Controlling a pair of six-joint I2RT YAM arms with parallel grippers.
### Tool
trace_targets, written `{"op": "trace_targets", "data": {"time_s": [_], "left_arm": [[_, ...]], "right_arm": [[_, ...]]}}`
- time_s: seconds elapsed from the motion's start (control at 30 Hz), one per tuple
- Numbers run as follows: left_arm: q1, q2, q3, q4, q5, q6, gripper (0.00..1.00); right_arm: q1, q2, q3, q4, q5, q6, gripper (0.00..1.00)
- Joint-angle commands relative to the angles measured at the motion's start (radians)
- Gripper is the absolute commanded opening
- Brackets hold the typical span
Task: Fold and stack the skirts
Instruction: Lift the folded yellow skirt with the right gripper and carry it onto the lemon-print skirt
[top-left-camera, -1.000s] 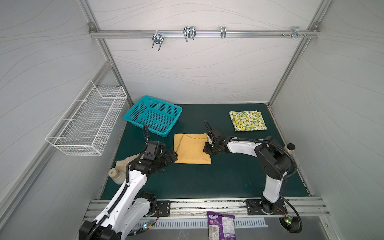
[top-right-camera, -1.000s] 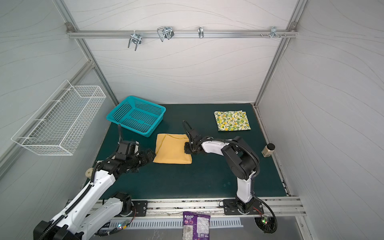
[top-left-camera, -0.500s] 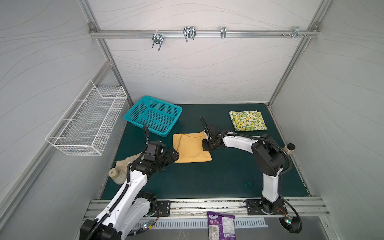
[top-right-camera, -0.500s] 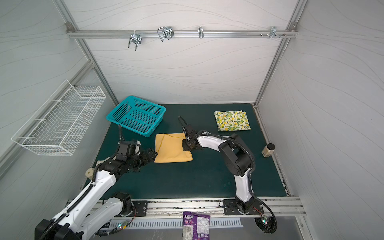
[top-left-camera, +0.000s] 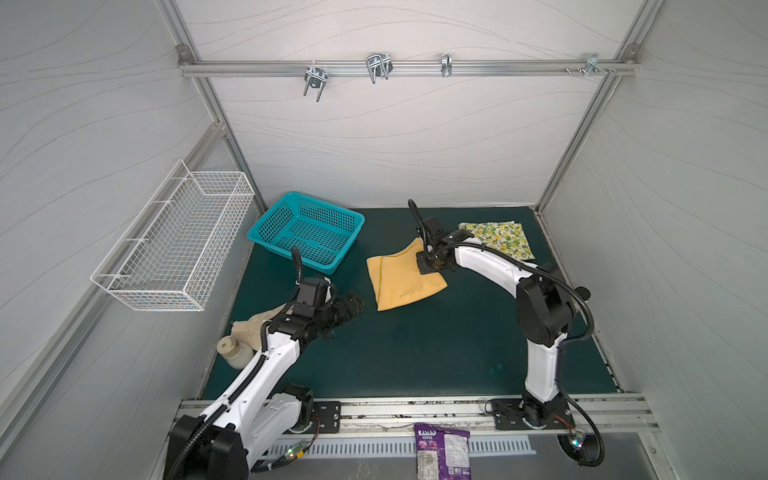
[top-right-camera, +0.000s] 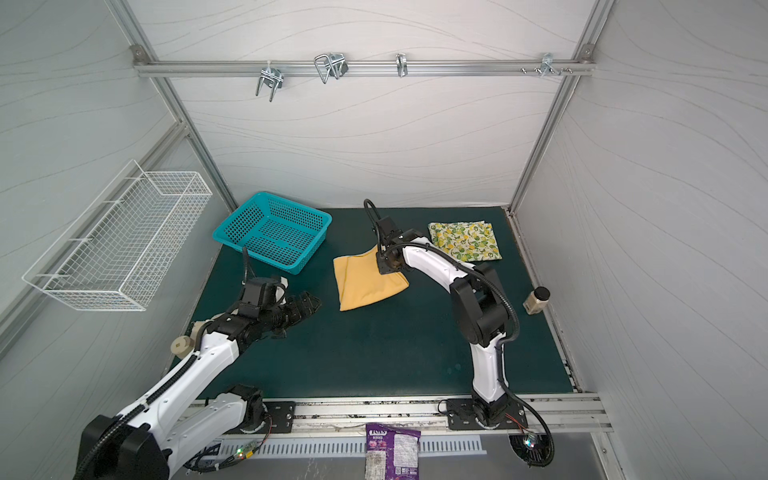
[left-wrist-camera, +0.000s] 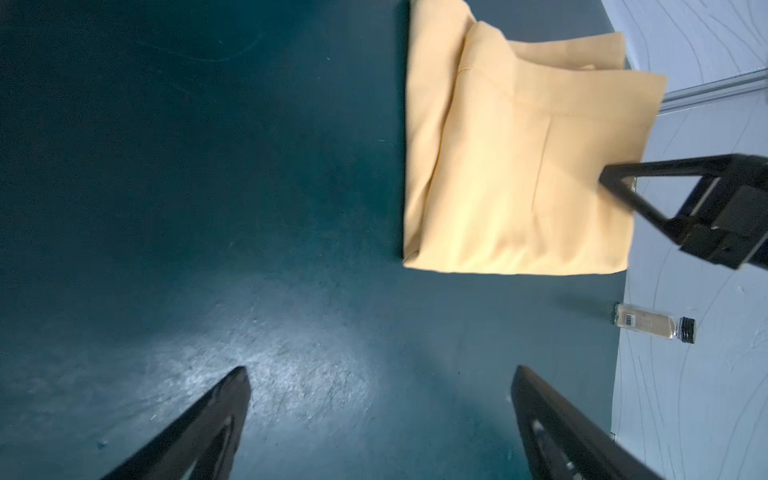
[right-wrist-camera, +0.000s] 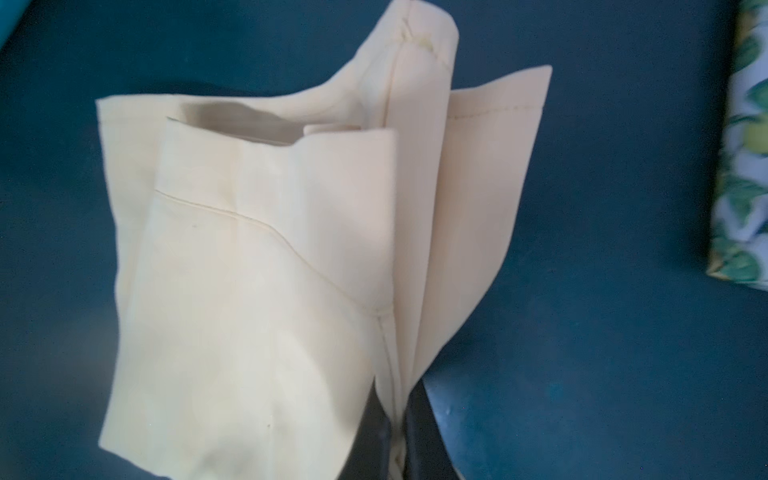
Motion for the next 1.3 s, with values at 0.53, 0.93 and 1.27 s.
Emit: {"op": "trace_targets", "data": {"time_s": [0.53, 0.93, 1.27], "left_arm": [[0.004, -0.054, -0.029, 0.126, 0.01, -0.014, 0.98], [0.004, -0.004, -0.044, 0.155, 0.016, -0.006, 0.98], [0.003, 0.049, -0.052, 0.18, 0.024, -0.011, 0.98]], "right_arm": [[-0.271, 0.14, 0.537, -0.329, 0.176, -0.301, 0.0], [-0.485, 0.19, 0.574, -0.333, 0.109, -0.288, 0.0], [-0.618, 0.258, 0.463, -0.277, 0.004, -0.221, 0.0]]}}
